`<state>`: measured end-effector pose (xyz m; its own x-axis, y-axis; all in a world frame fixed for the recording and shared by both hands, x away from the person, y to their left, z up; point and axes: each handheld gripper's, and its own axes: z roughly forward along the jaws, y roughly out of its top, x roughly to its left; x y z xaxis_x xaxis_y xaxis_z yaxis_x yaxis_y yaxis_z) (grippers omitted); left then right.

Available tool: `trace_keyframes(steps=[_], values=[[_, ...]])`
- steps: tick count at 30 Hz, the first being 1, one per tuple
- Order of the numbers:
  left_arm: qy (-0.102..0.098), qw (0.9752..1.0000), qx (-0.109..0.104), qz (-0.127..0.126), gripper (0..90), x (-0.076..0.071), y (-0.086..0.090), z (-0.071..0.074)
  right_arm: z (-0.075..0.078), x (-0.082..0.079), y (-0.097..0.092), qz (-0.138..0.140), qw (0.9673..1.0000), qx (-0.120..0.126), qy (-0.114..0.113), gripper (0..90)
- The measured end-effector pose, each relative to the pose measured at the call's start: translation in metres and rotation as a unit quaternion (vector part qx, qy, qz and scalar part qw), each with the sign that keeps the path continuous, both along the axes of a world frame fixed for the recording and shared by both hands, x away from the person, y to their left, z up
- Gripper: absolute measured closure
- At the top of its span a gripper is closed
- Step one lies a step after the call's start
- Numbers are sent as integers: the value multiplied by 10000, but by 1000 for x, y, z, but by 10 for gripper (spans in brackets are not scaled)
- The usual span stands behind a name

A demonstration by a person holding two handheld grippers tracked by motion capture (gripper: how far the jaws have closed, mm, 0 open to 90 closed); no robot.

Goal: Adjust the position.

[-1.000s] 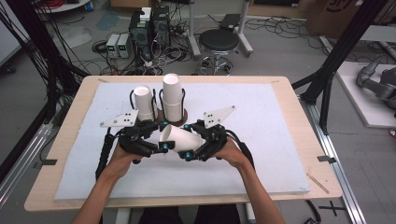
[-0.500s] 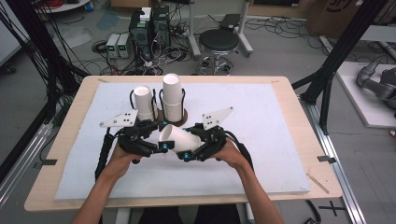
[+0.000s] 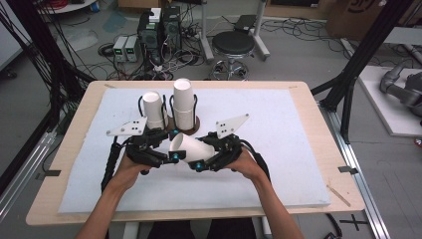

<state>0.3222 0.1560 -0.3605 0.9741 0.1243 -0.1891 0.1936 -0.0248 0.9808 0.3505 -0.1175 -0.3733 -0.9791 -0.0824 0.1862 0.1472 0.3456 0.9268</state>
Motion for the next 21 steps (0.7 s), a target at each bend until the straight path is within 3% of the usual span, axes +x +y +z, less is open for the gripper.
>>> trace_keyframes(steps=[4, 7, 8, 11, 14, 17, 21], values=[[-106, 9998, 116, 107, 331, -2, 0, 0, 0, 0, 0, -17, 10000, -20, -12, 318], [-232, 9990, 294, 240, 211, -5, -2, -1, 0, 1, 0, -23, 10000, 24, -21, 318], [-229, 9990, 295, 228, 200, -6, -2, -1, 0, 1, 0, -26, 10000, 23, -15, 318], [-199, 9994, 200, 220, 44, -6, -3, -2, 0, 1, 0, -18, 10000, -43, -16, 318], [-234, 9991, 78, 349, 44, -6, -1, -3, 0, 0, -1, -39, 10000, 0, -11, 318], [-163, 9985, 205, 481, 44, -5, 0, -4, 1, 1, -3, -38, 10000, -23, -28, 318], [-240, 9978, 314, 526, 44, -6, 2, -4, 2, 1, -5, -68, 10000, -13, -8, 318]])
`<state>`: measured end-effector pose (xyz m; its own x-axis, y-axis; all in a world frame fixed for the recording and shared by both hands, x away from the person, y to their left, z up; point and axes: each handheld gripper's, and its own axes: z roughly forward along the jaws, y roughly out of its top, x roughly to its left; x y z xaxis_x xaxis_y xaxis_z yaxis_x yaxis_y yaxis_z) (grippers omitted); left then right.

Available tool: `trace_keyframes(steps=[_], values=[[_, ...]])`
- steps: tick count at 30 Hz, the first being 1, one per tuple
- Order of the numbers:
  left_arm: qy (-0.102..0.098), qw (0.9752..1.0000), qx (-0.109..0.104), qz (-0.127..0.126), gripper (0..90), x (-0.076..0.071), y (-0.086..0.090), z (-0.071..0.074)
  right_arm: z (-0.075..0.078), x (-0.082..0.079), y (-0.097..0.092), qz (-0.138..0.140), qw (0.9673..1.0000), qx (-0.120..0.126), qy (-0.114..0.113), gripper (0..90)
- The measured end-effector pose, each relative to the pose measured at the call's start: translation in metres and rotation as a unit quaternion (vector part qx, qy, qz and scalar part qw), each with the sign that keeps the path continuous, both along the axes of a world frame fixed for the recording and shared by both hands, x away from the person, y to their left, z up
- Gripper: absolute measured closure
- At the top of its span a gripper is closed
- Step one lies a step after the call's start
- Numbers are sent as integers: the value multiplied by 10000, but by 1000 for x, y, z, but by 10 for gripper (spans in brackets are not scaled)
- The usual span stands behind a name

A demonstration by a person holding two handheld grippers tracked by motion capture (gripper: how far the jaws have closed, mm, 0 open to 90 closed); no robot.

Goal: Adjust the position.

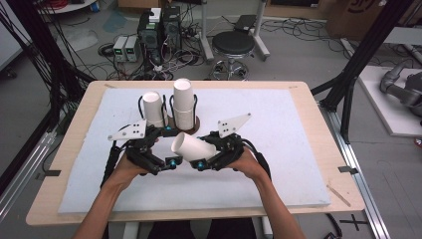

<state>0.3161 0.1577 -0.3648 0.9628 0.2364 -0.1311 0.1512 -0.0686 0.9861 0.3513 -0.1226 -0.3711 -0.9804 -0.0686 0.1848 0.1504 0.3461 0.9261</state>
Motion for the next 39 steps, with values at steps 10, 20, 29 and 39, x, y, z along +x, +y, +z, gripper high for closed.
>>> trace_keyframes(steps=[10, 20, 29, 39], values=[[-18, 9993, 380, 62, 44, -1, 5, 4, 1, 1, -4, -63, 10000, -75, -8, 318], [107, 9917, 1277, 52, 45, -2, 6, 12, 5, 0, -8, -188, 9975, -626, -262, 317], [337, 9736, 2258, 73, 45, -3, 4, 14, 15, -3, -7, -228, 9870, -1491, -553, 317], [442, 9474, 3169, 97, 45, -2, 9, 20, 18, -5, -7, -251, 9735, -2151, -739, 317]])
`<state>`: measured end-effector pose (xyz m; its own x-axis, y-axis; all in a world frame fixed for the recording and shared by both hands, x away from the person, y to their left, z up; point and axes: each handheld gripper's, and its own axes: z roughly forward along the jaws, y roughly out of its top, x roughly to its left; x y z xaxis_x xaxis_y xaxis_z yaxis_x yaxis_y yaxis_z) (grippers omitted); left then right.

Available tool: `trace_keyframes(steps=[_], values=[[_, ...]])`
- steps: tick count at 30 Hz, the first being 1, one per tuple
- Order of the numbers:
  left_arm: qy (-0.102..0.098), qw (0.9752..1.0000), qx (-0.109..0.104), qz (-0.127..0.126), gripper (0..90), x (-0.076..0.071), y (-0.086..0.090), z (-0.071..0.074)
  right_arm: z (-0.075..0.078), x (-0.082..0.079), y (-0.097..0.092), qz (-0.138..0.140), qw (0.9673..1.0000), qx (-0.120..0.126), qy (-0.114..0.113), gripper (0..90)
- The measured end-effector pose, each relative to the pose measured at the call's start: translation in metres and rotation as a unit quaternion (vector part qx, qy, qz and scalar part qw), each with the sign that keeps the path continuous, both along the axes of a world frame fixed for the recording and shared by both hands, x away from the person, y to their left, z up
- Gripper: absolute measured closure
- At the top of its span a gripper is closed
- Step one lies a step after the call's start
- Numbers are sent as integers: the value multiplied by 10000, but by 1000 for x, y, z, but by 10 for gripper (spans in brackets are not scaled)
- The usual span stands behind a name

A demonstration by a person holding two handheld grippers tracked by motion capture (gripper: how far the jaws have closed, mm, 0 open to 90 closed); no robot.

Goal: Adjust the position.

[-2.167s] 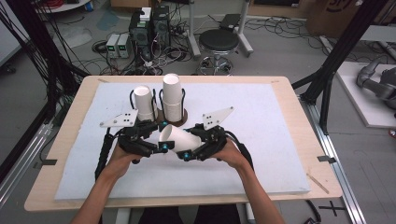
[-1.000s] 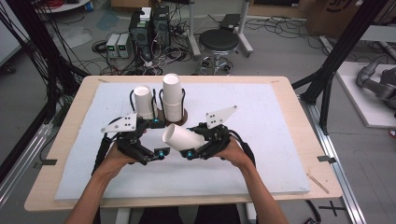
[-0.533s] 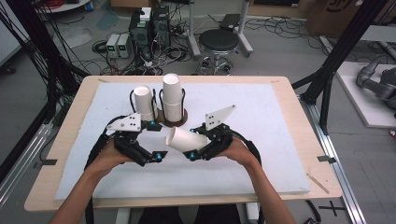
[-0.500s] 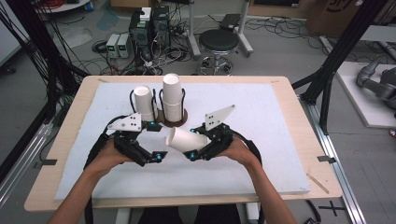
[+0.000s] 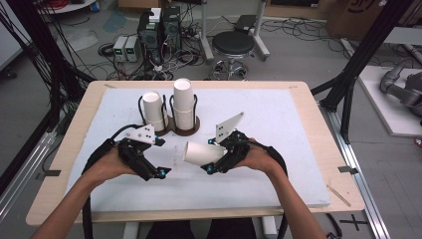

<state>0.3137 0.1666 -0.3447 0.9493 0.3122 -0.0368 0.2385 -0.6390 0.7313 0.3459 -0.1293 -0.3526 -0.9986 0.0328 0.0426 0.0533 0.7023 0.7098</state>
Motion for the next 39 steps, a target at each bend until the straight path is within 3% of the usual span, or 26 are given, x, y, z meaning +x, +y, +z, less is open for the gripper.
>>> trace_keyframes(steps=[6, 8, 13, 21, 30, 34, 36, 39], values=[[148, 9987, 487, -28, 45, 1, -3, 2, 0, -2, 7, 38, 9988, -467, -104, 317], [250, 9984, 509, -2, 45, 1, -5, 3, 0, -2, 9, 78, 9982, -569, -152, 317], [544, 9968, 512, -285, 45, 2, -8, 4, -2, -3, 15, 147, 9958, -889, -156, 317], [642, 9937, 879, -266, 45, 7, -14, 4, 0, -2, 24, 361, 9916, -1227, -207, 317], [771, 9876, 1281, -470, 45, 10, -27, 3, 2, 0, 31, 367, 9869, -1566, -154, 317], [763, 9850, 1447, -552, 45, 10, -34, 2, -3, 2, 38, 403, 9806, -1907, -193, 317], [775, 9823, 1602, -589, 45, 11, -37, 0, -4, 2, 41, 421, 9799, -1940, -180, 317], [787, 9804, 1692, -637, 45, 12, -40, -1, -4, 2, 44, 452, 9788, -1988, -179, 317]])
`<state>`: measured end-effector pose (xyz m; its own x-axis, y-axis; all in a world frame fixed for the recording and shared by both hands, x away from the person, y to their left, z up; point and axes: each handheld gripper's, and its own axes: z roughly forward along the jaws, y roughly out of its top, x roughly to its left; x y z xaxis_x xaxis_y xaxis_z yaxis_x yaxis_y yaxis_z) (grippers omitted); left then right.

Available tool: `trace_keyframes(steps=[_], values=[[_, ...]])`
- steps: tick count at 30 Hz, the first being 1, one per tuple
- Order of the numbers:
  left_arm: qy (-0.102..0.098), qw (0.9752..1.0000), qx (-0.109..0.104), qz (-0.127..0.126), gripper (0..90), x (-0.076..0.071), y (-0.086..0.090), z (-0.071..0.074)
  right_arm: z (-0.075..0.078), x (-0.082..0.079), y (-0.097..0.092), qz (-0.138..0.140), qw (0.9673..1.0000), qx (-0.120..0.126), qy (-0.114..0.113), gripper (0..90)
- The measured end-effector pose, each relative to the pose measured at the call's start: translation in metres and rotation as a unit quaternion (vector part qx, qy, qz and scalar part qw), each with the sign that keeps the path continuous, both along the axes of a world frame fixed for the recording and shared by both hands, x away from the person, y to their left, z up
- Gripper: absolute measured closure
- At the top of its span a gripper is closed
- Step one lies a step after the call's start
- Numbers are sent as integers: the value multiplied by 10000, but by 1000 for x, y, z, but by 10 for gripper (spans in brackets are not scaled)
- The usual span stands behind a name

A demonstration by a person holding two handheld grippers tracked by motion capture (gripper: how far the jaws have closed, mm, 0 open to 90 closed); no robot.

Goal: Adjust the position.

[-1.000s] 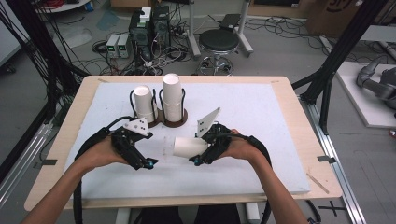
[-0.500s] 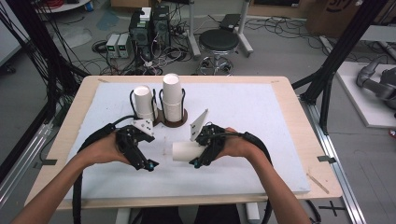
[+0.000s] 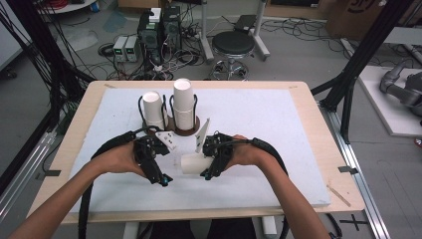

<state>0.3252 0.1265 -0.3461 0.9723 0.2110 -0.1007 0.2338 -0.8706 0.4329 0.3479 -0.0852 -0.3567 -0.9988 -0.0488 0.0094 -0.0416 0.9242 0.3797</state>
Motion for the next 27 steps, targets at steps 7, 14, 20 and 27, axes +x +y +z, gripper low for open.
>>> trace_keyframes(steps=[7, 14, 20, 27], values=[[-8, 10000, 19, -66, 45, 3, -7, 0, 3, -2, 7, 91, 10000, 1, 31, 317], [52, 9998, 77, -187, 45, 2, -14, -3, 1, -3, 11, 160, 9999, -44, 31, 317], [79, 9996, 101, -263, 45, 2, -20, -5, 2, -7, 19, 283, 9996, -51, 33, 317], [120, 9994, 104, -318, 45, 2, -23, -7, 1, -9, 22, 316, 9995, -48, 37, 317]])
